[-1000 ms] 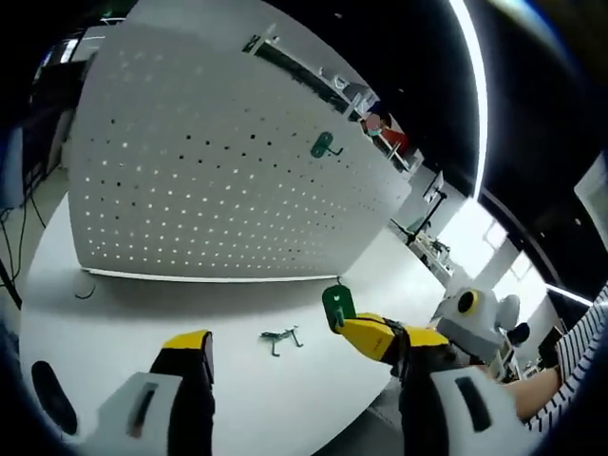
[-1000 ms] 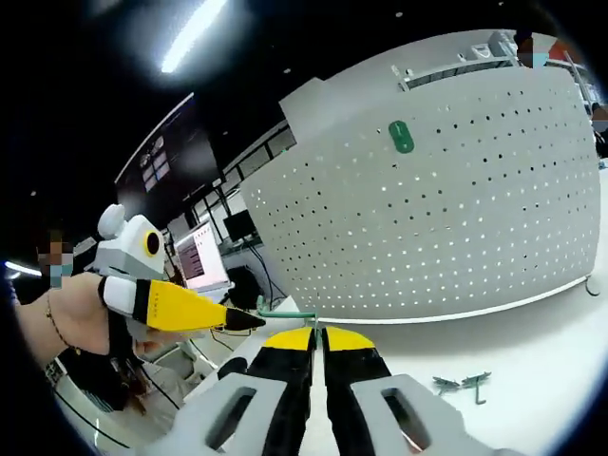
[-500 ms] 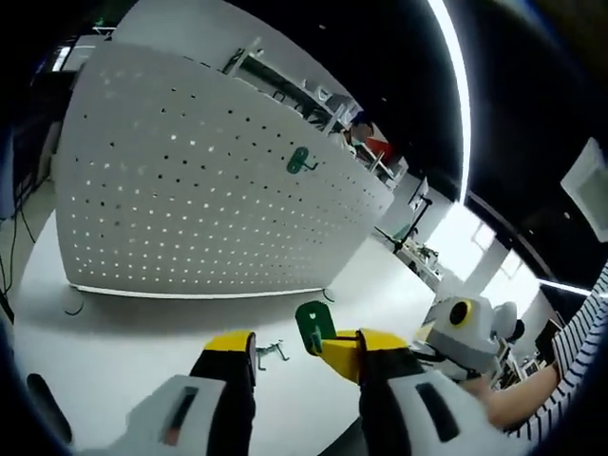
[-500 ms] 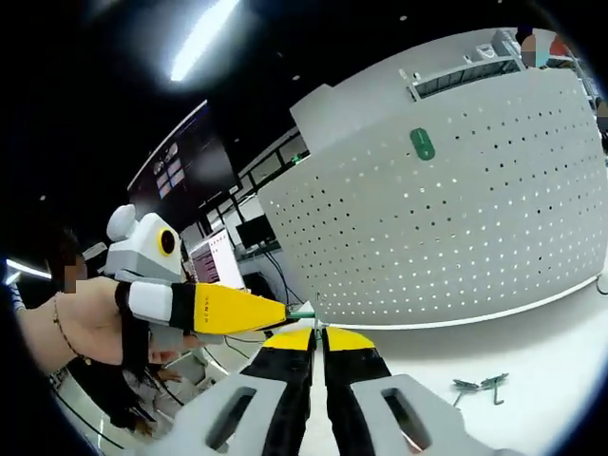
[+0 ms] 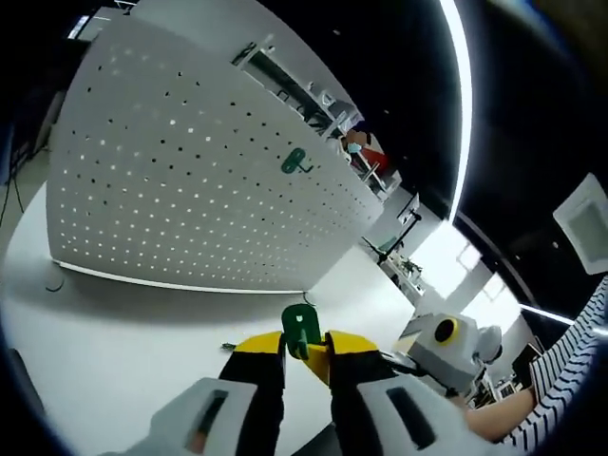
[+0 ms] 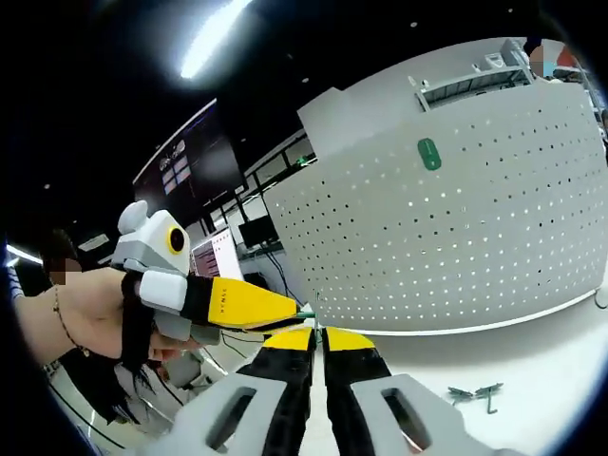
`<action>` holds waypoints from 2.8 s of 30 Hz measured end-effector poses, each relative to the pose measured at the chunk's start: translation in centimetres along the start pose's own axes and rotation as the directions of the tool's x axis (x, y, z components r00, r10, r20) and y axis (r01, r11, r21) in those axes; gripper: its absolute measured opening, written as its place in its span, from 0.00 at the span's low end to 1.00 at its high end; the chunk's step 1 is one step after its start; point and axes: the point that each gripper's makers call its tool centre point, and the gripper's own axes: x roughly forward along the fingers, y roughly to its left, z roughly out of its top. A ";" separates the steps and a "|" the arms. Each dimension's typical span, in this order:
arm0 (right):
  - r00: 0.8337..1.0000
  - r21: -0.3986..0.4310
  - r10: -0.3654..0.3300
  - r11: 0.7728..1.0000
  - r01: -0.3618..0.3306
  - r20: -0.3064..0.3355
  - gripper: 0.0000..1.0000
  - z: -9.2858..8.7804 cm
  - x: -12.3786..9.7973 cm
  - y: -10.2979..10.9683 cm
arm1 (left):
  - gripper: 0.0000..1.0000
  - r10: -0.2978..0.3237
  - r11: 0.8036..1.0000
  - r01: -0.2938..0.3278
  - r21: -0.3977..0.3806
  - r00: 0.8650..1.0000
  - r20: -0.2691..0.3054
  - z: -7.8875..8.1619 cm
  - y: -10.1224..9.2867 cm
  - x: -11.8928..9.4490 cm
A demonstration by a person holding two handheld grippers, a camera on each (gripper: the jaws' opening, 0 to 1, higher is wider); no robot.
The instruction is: Insert the hook assembly into the mounting plate slot until the hook locks in place.
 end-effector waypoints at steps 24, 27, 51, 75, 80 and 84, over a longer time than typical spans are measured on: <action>1.000 -0.039 -0.010 0.999 0.011 0.026 0.00 0.3 0.0 -0.4 | 0.05 -0.053 0.985 0.060 -0.164 0.998 0.044 -0.2 -0.1 1.1; 1.000 -0.049 -0.014 0.999 0.015 0.024 0.00 0.3 0.0 -0.4 | 0.05 -0.054 0.984 0.061 -0.168 0.998 0.045 -0.2 -0.1 1.2; 1.000 -0.119 -0.007 0.993 0.004 -0.022 0.01 0.0 0.5 -0.2 | 0.01 -0.028 0.994 0.029 -0.106 1.000 0.015 -0.3 0.4 1.0; 0.999 -0.186 -0.023 0.982 0.013 -0.048 0.07 0.3 -1.2 0.0 | 0.01 0.052 0.994 -0.049 0.094 0.998 -0.028 -0.6 0.6 1.3; 0.997 -0.189 -0.055 0.981 0.045 -0.045 0.10 0.6 -2.1 -0.6 | 0.01 0.066 0.990 -0.062 0.130 0.997 -0.028 -0.7 0.7 1.2; 0.994 -0.187 -0.099 0.978 0.088 -0.053 0.12 0.4 -2.7 -1.8 | 0.01 0.099 0.979 -0.095 0.180 0.995 -0.015 -0.4 1.1 1.1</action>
